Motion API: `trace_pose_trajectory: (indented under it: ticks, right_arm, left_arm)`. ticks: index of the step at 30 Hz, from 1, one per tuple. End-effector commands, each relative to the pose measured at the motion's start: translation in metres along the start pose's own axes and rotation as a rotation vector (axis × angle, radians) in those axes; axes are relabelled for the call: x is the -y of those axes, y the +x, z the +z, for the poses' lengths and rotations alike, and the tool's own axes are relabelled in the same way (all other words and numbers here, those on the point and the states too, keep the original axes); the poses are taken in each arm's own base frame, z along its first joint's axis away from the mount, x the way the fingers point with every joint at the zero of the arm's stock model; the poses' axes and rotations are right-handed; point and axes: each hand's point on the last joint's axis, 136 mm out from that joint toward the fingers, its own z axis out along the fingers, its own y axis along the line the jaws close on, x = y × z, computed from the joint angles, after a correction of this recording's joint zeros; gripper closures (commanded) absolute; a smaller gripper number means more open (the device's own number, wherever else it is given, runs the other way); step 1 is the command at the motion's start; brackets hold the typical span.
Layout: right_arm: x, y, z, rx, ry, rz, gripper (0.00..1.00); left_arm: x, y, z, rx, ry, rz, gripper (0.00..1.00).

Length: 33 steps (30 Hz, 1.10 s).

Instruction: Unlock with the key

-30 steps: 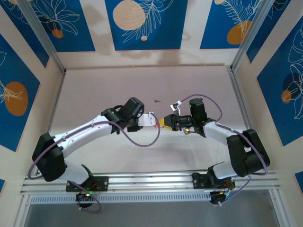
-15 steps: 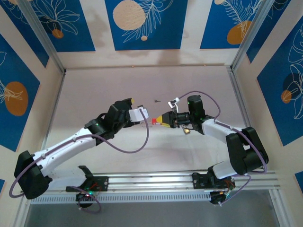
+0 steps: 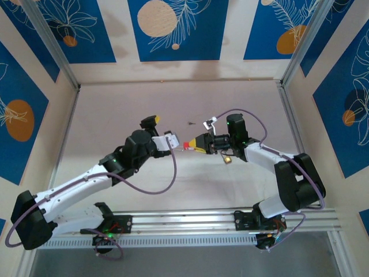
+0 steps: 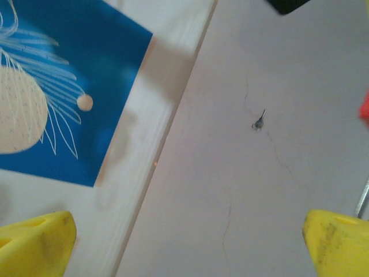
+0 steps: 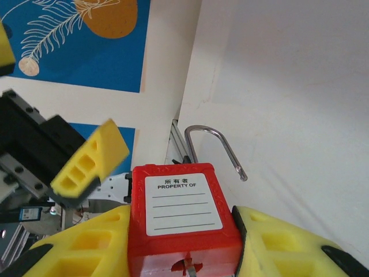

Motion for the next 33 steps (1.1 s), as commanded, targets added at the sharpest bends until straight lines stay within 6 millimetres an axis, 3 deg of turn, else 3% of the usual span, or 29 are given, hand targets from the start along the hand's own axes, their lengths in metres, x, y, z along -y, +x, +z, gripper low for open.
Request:
trace_pose_trajectory:
  ticks: [1, 8, 15, 21, 27, 33]
  right_arm:
    - [-0.006, -0.009, 0.002, 0.014, -0.006, 0.010, 0.78]
    - [-0.007, -0.014, 0.001, 0.037, -0.036, 0.087, 0.79]
    - [-0.012, -0.013, -0.002, 0.037, -0.076, 0.173, 0.79]
    - [-0.009, -0.013, -0.006, 0.063, -0.078, 0.196, 0.79]
    - [-0.006, -0.014, -0.011, 0.088, -0.067, 0.198, 0.79]
    - [-0.005, -0.013, -0.012, 0.096, -0.061, 0.195, 0.79]
  left_arm:
    - [0.019, -0.019, 0.001, 0.094, -0.052, 0.139, 0.01]
    - [0.040, -0.042, 0.015, 0.154, -0.189, 0.324, 0.02]
    - [0.030, -0.058, 0.022, 0.174, -0.291, 0.360, 0.04]
    - [0.042, -0.055, 0.028, 0.164, -0.277, 0.414, 0.08]
    - [0.050, -0.050, 0.027, 0.155, -0.269, 0.424, 0.22]
    - [0.049, -0.047, 0.026, 0.139, -0.312, 0.429, 0.23]
